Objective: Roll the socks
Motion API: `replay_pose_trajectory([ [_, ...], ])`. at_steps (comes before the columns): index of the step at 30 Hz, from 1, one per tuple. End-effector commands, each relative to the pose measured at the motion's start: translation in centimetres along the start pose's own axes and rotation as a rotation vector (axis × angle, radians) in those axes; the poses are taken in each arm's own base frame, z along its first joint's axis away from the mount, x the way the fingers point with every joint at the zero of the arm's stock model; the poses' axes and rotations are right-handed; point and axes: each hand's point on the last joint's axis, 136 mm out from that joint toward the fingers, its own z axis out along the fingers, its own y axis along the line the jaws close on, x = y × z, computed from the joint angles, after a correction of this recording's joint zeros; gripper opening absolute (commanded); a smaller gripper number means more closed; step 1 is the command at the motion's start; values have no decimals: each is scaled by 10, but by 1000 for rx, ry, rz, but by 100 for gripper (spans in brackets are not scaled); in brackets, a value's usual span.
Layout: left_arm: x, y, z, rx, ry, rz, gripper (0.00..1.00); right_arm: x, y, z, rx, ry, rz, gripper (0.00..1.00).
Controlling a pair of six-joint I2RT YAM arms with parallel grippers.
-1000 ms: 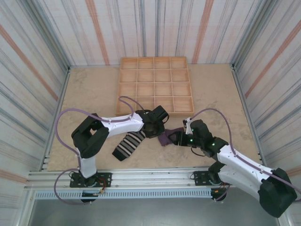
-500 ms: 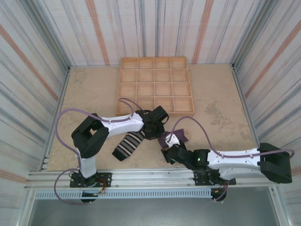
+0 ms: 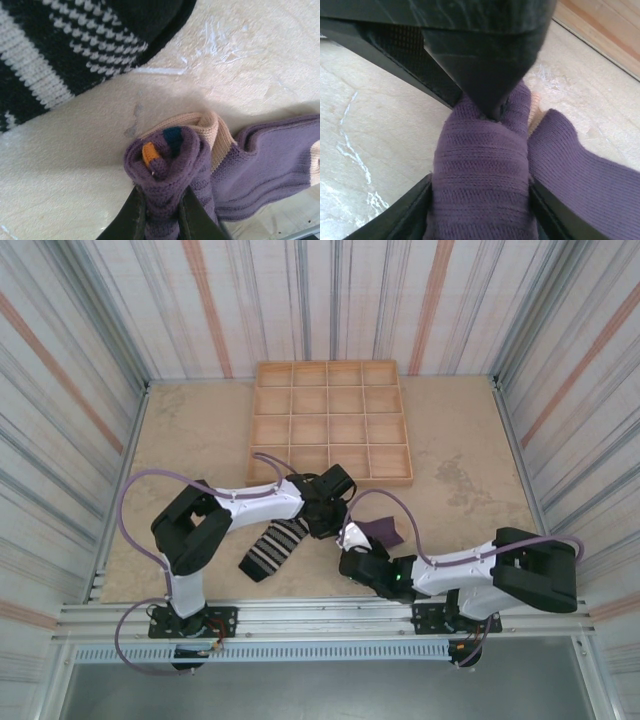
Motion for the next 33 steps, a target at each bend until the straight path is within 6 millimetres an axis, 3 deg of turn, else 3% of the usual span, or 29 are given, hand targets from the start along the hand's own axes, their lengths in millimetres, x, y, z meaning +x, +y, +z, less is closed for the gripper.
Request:
replay_pose_trajectory([
  [1,9,8,-1,-8,31,-18,0,-10,-6,4,39,-18,51,27],
  [3,9,9,1,0,33,-25,2,-3,-7,5,32,9,74,13],
  [5,8,8,0,18,25,-36,14,6,-8,3,22,35,114,2],
  [8,2,4,-8,64,-17,-54,45,26,-9,1,-36,95,239,0],
  [12,-3,-5,-18,114,-56,-42,59,52,-11,-2,-131,138,426,0],
  [24,-10,-7,-27,116,-125,-18,59,100,-19,-15,-258,363,941,0],
  [33,3,-37,-23,191,-127,113,54,128,-21,-26,-264,533,1191,0],
])
